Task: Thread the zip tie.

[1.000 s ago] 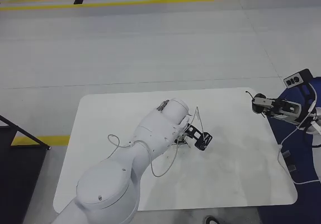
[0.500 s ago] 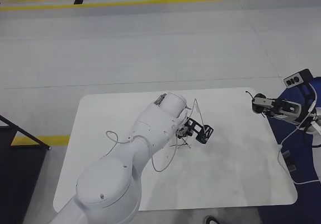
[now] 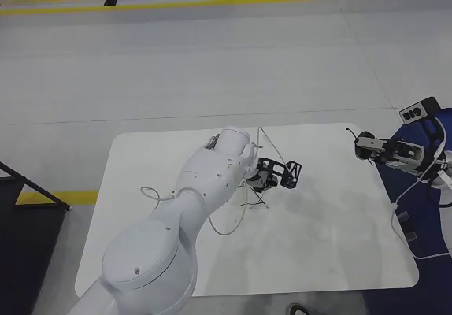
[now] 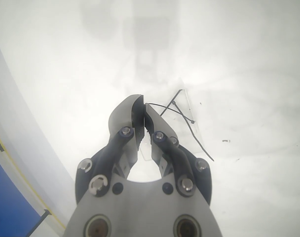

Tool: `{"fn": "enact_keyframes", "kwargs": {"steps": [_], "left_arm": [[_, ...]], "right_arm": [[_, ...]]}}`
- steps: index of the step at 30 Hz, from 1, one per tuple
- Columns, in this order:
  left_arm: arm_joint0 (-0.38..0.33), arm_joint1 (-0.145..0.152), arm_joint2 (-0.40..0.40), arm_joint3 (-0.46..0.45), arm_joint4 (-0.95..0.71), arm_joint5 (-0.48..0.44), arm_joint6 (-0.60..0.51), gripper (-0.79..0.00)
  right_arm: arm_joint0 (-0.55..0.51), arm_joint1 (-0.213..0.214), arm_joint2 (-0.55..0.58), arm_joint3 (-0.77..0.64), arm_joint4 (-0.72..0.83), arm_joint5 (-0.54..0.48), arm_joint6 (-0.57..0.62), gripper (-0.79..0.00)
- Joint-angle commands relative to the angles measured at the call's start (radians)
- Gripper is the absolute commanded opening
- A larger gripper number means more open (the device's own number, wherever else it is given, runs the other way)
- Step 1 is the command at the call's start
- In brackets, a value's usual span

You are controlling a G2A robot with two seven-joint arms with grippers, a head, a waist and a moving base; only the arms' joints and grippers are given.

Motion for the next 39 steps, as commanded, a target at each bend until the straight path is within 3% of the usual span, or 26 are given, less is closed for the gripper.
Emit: {"fn": "enact_keyframes", "kwargs": {"steps": [1,16,20,23,30,34,39], "left_arm": [[0.0,0.0,0.0,0.0,0.001,0.0,0.001,-0.785],[0.058,0.011,0.011,-0.07,-0.115,0.0,0.046,-0.785],[0.053,0.024,0.048,-0.106,-0.127,0.0,0.115,-0.785],[0.045,0.043,0.081,-0.154,-0.107,0.0,0.234,-0.785],[0.045,0.043,0.081,-0.154,-0.107,0.0,0.234,-0.785],[0.056,0.048,0.051,-0.147,-0.157,0.07,0.139,-0.785],[0.058,0.04,0.015,-0.148,-0.219,0.12,-0.15,-0.785]], "right_arm": [[0.0,0.0,0.0,0.0,0.0,0.0,0.0,-0.785],[0.0,0.0,0.0,0.0,0.0,0.0,0.0,-0.785],[0.0,0.0,0.0,0.0,0.0,0.0,0.0,-0.785],[0.0,0.0,0.0,0.0,0.0,0.0,0.0,-0.785],[0.0,0.0,0.0,0.0,0.0,0.0,0.0,-0.785],[0.0,0.0,0.0,0.0,0.0,0.0,0.0,-0.785],[0.0,0.0,0.0,0.0,0.0,0.0,0.0,-0.785]]}}
